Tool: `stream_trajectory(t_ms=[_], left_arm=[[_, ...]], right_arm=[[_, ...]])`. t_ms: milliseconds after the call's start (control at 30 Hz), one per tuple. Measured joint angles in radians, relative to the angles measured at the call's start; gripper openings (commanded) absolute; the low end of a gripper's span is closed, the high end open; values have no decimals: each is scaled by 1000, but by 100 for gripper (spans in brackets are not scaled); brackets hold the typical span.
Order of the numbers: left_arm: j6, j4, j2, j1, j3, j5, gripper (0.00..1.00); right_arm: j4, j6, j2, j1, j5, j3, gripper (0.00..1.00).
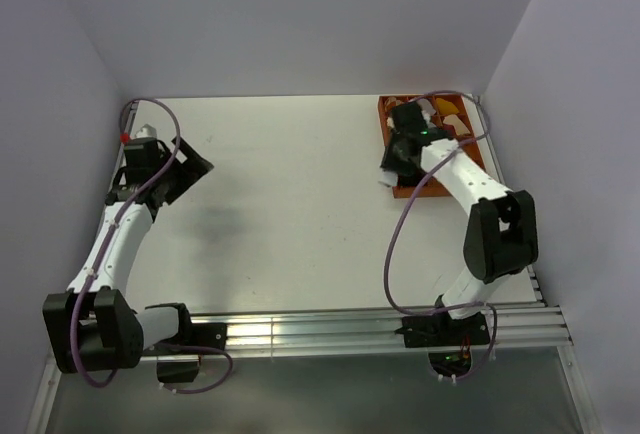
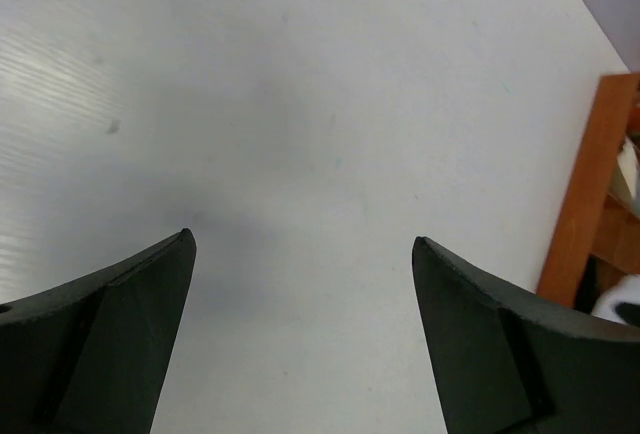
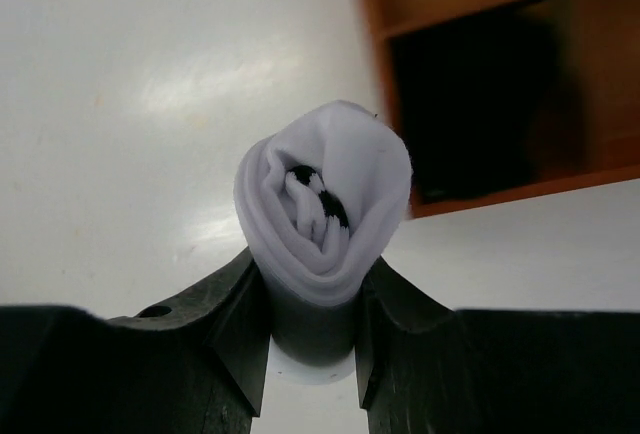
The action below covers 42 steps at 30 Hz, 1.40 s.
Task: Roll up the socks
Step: Pick up the sock at the center of the board, then place the sock in the storage box.
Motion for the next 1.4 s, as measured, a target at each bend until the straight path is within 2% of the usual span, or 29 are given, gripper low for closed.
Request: stream_trajectory(t_ms=[100,300,433,900,1400], left_arm=[[38,-35,-18,52,8,-50,98],[103,-86,-33,58,8,-138,99],[124,-92,-50,58,8,-169,99],[140,-99,-54,58,8,-171,99],[140,-99,-54,58,6,-160,99]], right_arm=[[-43,-60,-25,-138,42,69,0],[-47,-138,-24,-359,76,135,0],[-50,-152,8,-451,85,135,0],[-7,-105,86,-454,163,108,0],[31,-60,181,-389,170,84,0]])
